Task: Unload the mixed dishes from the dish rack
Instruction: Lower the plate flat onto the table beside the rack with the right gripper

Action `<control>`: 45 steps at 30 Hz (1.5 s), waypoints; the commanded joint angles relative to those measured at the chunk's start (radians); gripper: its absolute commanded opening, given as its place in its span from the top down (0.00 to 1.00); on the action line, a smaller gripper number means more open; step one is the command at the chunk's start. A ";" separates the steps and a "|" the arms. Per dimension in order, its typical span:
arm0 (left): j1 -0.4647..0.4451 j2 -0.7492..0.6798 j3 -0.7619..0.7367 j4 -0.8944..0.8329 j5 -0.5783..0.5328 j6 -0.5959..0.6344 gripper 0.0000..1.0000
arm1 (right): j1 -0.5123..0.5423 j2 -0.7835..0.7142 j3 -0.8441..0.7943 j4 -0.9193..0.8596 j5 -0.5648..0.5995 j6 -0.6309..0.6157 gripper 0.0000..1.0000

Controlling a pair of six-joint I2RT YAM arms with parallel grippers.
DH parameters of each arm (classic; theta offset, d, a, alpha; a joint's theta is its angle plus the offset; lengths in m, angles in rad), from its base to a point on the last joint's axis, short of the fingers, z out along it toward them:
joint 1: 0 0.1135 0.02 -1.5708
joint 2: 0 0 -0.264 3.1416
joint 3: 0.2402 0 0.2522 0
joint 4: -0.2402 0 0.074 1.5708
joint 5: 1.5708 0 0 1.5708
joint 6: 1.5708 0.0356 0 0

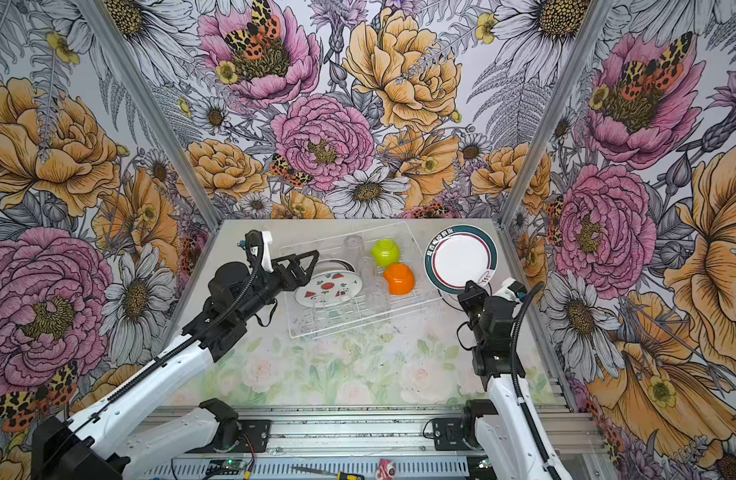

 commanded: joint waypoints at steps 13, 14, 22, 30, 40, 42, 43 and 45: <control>-0.006 -0.023 -0.016 -0.022 -0.030 -0.002 0.01 | -0.036 0.024 -0.033 0.018 0.106 0.017 1.00; -0.006 -0.021 -0.013 -0.022 -0.028 -0.002 0.01 | -0.041 0.031 -0.035 0.018 0.107 0.017 1.00; -0.006 -0.009 -0.007 -0.021 -0.016 -0.005 0.01 | -0.123 0.126 -0.031 0.018 0.043 0.046 1.00; -0.008 -0.004 0.000 -0.018 -0.012 -0.004 0.01 | -0.166 0.236 0.008 0.034 0.010 0.027 1.00; -0.008 -0.001 -0.005 -0.017 -0.007 -0.004 0.01 | -0.194 0.478 0.118 0.044 -0.105 -0.016 1.00; -0.007 -0.008 -0.009 -0.023 -0.010 -0.005 0.01 | -0.194 0.507 0.124 0.057 -0.111 -0.017 1.00; -0.007 -0.012 -0.012 -0.025 -0.011 -0.005 0.01 | -0.195 0.519 0.127 0.064 -0.110 -0.017 1.00; -0.006 -0.021 -0.017 -0.028 -0.019 -0.004 0.01 | -0.197 0.537 0.133 0.066 -0.107 -0.023 1.00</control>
